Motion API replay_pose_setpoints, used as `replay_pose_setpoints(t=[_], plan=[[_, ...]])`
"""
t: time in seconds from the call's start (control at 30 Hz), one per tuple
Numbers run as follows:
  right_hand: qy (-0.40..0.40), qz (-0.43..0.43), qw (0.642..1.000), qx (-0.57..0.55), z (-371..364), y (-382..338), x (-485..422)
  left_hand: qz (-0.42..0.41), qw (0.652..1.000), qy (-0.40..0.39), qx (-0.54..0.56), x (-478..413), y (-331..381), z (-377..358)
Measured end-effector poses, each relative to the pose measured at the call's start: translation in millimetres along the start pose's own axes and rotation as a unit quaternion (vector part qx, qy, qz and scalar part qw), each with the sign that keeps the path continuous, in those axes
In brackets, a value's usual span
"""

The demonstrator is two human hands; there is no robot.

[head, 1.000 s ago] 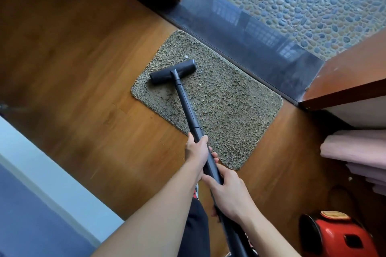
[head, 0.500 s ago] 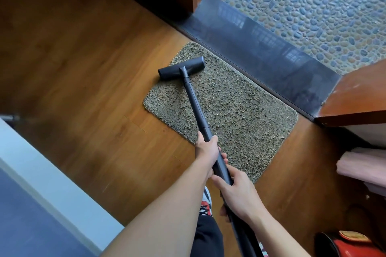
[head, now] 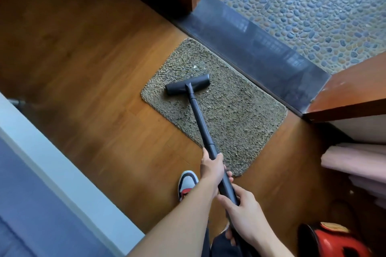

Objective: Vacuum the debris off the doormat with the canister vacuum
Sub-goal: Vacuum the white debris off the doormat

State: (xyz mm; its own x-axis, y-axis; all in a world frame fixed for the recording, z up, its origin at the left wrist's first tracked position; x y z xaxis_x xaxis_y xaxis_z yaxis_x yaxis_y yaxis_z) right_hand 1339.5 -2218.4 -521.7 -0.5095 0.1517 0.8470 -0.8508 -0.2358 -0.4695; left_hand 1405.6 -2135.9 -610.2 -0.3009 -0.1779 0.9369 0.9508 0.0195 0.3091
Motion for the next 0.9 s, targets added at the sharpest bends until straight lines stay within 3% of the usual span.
replay_pose_setpoints(t=[0.37, 0.9], plan=[[-0.001, -0.004, 0.999, -0.032, 32.3, 29.5, 21.6, -0.01, 1.0, -0.013, -0.012, 26.5, -29.9, -35.1], [0.043, 0.01, 0.998, -0.05, 24.9, -46.7, -58.8, -0.036, 0.999, -0.033, 0.0, -39.9, 73.7, -42.1]])
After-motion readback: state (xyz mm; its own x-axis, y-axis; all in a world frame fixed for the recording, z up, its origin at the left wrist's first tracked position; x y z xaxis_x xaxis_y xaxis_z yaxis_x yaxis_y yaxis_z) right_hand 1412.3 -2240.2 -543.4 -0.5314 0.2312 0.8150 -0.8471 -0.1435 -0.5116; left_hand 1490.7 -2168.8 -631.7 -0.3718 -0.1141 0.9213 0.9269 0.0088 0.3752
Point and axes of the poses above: each hand's wrist, its own x-axis away from the middle knuckle, its own z-axis out of the back of the hand, y = z × x, the point moved 6 cm from there along -x, towards the middle knuckle, and after that the axes turned 6 degrees about y, right-handed, at the moved point
